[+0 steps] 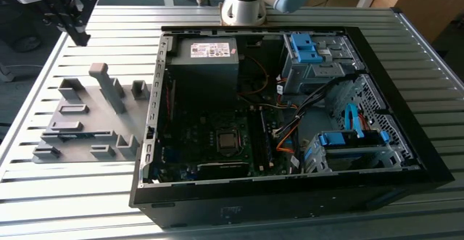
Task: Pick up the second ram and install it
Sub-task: 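Reach for the second ram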
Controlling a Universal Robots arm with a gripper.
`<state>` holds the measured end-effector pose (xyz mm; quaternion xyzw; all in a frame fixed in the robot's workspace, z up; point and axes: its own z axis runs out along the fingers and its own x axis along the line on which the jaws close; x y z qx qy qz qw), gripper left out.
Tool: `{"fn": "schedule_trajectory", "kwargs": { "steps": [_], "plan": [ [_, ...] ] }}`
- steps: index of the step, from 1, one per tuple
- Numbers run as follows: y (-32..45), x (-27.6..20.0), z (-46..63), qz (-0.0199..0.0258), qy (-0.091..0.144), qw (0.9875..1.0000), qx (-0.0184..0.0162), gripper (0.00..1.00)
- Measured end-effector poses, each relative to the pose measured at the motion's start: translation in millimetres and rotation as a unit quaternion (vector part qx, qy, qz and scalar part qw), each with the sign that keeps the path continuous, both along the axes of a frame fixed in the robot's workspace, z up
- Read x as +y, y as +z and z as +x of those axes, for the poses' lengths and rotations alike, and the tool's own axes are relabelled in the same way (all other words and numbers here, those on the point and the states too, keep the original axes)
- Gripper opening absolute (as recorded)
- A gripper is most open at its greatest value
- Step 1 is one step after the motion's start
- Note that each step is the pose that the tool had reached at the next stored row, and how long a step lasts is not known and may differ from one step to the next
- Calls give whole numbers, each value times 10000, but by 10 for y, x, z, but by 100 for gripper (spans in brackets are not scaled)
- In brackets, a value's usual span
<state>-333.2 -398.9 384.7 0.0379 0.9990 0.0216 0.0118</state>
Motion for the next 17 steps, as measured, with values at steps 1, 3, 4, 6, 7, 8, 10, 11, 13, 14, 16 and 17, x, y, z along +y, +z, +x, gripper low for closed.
{"fn": "schedule_trajectory", "kwargs": {
  "steps": [1,3,4,6,7,8,10,11,13,14,16,17],
  "plan": [
    [-1,0,-7,0,0,10000,0,11],
    [-1,0,-19,0,0,10000,0,11],
    [-1,0,-23,0,0,10000,0,11],
    [-1,0,-28,0,1,10000,0,11],
    [-1,0,-30,0,0,10000,0,11],
    [-1,0,-30,0,0,10000,0,11],
    [-2,0,-32,0,0,10000,0,11],
    [-1,0,-35,0,0,10000,0,11],
    [-2,0,-42,0,0,10000,0,11],
    [-2,0,-46,0,0,10000,0,11],
    [-2,0,-57,0,0,10000,0,11],
    [-3,0,-62,0,0,10000,0,11]
  ]
}}
